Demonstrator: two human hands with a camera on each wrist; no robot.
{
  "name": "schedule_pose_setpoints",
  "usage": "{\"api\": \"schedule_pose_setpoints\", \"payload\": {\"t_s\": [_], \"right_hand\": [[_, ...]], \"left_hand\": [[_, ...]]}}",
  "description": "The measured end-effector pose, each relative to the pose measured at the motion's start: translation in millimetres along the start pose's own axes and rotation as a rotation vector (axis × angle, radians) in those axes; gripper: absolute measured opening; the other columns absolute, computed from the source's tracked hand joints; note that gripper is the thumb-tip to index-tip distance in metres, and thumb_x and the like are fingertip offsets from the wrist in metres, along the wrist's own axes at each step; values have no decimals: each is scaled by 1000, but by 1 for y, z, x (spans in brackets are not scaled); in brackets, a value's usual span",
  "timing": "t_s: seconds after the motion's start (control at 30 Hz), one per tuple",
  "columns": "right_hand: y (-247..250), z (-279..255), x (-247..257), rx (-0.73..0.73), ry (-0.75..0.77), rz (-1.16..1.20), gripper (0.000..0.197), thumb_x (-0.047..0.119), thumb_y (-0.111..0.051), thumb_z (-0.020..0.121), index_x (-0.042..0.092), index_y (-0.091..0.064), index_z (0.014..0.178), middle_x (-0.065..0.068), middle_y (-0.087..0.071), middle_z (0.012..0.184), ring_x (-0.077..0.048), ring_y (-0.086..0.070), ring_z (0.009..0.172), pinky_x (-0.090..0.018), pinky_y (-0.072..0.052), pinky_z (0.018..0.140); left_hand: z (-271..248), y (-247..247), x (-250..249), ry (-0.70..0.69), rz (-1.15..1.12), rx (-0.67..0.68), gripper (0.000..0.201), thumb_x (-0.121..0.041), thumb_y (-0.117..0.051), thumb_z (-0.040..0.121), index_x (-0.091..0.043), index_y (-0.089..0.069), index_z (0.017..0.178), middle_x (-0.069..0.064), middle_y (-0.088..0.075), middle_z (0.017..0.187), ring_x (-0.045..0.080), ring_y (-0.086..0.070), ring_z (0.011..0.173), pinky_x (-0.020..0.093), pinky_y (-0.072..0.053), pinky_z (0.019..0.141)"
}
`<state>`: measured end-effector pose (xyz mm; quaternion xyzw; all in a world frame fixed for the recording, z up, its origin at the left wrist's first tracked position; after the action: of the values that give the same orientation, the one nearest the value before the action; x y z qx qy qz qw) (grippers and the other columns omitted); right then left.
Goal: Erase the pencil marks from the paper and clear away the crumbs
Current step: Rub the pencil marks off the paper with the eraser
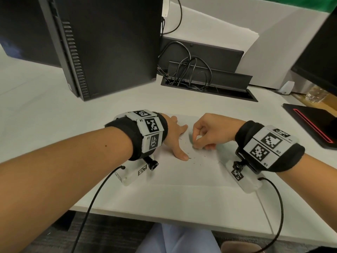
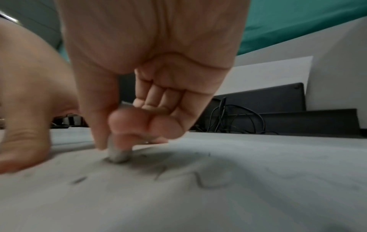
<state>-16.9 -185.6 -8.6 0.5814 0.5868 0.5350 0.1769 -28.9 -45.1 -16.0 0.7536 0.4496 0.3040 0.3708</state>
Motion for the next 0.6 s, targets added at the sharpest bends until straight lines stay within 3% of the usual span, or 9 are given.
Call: {"api": "schedule_pose_setpoints", "payload": {"t_s": [0.13,0.27,0.4,0.5,0.6], "right_hand": [[6,2,-9,-114,-33,-33,11,10,-70,77,15,-64,69,9,-58,41,-2,-51,39,-17,-44,54],[1,0,-4,-7,-5,13,7,10,-72,77,11,-66,73,-1,-63,54,-8,-55,43,-16,-46,51],[3,3,-6,-116,-6,-65,9,12,-69,78,15,-64,71,4,-59,48,-1,-50,39,-14,-42,54],[-3,2,-1,-9,27,20,7,13,-71,78,8,-68,80,-4,-63,58,-6,-55,44,-17,-48,54],[4,7,-6,-105,18,-27,3,14,-70,78,13,-67,78,-8,-66,63,-2,-53,43,-17,-46,59]], "left_hand": [[2,-1,1,-8,4,-1,107,-74,-50,74,-31,13,148,4,5,158,26,-17,143,45,-25,111],[3,0,1,-7,26,-6,106,-75,-48,74,-31,13,148,4,4,158,26,-16,143,46,-24,111],[3,-1,1,-13,16,-8,106,-75,-49,75,-30,13,149,5,4,158,27,-15,144,47,-23,111],[5,-2,3,-16,18,-6,106,-75,-49,75,-30,13,148,5,5,158,27,-14,144,46,-23,112],[5,-2,2,-15,17,-5,106,-75,-49,75,-30,13,148,5,6,158,27,-14,144,47,-23,112]]}}
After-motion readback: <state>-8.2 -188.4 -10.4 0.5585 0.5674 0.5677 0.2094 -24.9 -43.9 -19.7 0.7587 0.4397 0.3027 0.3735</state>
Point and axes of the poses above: each hand's wrist, its own z-axis towards the middle knuckle, its own y-axis out of the back of the hand, x = y × z, the point moved 1 cm from there along z, towards the middle knuckle
